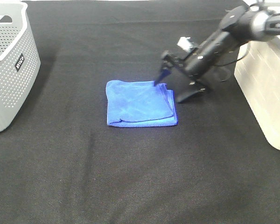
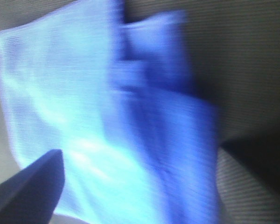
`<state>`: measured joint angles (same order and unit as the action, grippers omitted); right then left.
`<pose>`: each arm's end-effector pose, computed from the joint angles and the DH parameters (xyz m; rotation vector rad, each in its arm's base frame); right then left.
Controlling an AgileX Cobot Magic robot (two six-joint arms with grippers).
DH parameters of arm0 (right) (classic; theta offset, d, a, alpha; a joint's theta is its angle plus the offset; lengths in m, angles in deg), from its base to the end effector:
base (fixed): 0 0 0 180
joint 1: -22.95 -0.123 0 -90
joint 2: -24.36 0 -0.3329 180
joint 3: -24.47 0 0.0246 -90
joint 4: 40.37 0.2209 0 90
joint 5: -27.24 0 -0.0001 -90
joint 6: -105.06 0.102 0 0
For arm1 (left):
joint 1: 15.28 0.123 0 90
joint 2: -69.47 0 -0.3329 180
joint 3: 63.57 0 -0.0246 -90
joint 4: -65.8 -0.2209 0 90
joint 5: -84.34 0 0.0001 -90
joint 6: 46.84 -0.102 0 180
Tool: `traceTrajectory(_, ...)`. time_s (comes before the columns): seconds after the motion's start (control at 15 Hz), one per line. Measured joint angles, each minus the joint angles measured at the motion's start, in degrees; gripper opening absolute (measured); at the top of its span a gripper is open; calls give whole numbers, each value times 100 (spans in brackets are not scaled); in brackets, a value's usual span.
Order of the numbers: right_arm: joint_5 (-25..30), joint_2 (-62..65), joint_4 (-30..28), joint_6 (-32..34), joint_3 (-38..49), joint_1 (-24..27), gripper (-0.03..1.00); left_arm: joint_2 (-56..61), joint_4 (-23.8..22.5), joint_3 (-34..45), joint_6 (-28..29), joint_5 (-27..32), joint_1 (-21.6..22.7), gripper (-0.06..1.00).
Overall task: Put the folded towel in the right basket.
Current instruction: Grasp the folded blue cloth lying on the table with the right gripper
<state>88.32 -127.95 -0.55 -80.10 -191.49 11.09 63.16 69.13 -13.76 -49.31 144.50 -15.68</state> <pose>0.4945 0.1623 0.1184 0.0537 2.9875 0.9480 -0.0699 -0.0047 0.2580 0.0532 2.0277 -0.0466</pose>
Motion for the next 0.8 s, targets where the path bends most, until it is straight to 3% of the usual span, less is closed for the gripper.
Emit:
traceTrajectory(0.2,-539,-126,246,-23,-46,-819,80,0,0,0,0,0,0,99)
traceTrajectory(0.33,-619,-143,235,-23,-46,-917,75,0,0,0,0,0,0,99)
traceTrajectory(0.47,-693,-178,160,-23,-69,-968,60,0,0,0,0,0,0,99)
traceTrajectory(0.67,-705,-223,63,-23,-69,-968,19,0,0,0,0,0,0,99)
traceTrajectory(0.8,-705,-115,-57,-149,-46,-980,19,0,0,0,0,0,0,99)
